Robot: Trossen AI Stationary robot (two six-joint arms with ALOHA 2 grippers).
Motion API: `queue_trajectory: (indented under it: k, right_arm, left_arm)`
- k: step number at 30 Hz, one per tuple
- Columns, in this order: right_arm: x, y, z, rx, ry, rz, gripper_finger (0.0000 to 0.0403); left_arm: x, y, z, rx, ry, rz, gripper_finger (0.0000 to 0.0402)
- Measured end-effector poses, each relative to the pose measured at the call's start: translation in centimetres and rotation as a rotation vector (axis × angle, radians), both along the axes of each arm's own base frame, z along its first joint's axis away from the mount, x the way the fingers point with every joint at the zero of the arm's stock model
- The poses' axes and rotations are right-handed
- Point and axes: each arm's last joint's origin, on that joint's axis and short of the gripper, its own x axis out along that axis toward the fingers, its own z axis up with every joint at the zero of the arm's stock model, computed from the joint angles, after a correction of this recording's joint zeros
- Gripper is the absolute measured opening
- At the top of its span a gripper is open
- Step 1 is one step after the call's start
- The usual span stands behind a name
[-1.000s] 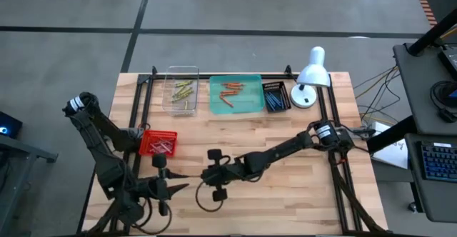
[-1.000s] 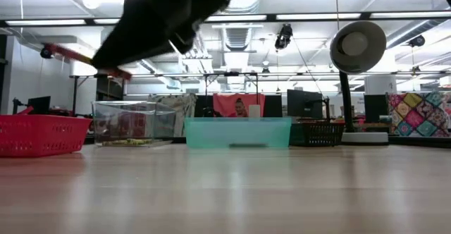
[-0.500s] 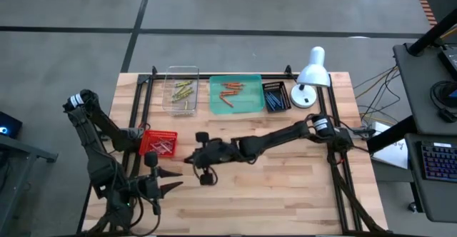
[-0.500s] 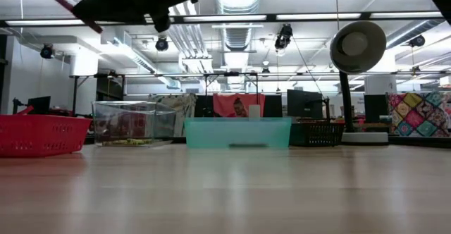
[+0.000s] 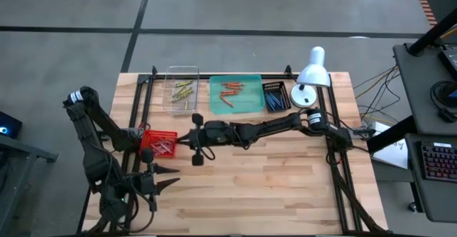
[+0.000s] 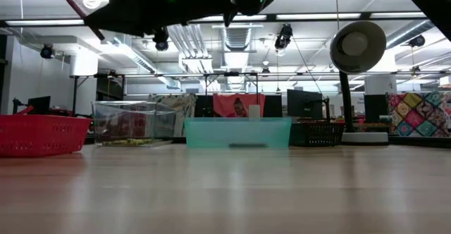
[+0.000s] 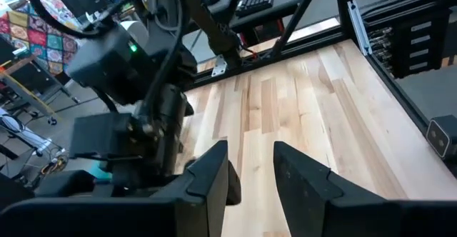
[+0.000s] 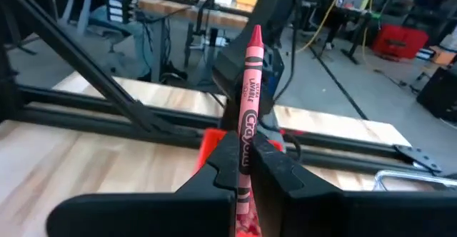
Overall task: Sort crayons
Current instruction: Put the red crayon into the red bin
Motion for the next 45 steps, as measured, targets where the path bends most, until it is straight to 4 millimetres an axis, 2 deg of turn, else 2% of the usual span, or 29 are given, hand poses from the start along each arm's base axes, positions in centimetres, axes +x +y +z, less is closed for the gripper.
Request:
queue_trajectory:
  k: [8, 14, 25, 34, 41, 45]
  right_arm:
    - [0.8, -1.7, -1.2, 0.001, -0.078, -0.022, 0.0013]
    - [1.8, -2.8, -3.3, 0.031, -0.137, -0.008, 0.0013]
    - [6.0, -4.4, -5.3, 0.052, -0.186, -0.035, 0.0013]
    - [8.1, -5.9, -6.0, 0.048, -0.18, -0.06, 0.0013]
    - [8.3, -6.6, -5.8, 0.047, -0.202, -0.066, 0.0013]
    - [8.3, -6.8, -6.0, 0.032, -0.191, -0.01, 0.0013]
  left_arm:
    - [-1.0, 1.9, 1.8, -0.033, -0.038, 0.01, 0.0096]
    - [-2.0, 3.9, 3.5, -0.026, -0.108, 0.055, 0.0096]
    - [-3.8, 7.2, 5.7, -0.077, -0.171, 0.078, 0.0096]
    - [-4.5, 8.5, 6.0, -0.076, -0.171, 0.078, 0.0096]
    - [-4.7, 8.9, 6.0, -0.053, -0.177, 0.099, 0.0096]
    - [-4.8, 9.1, 6.0, -0.039, -0.184, 0.117, 0.0096]
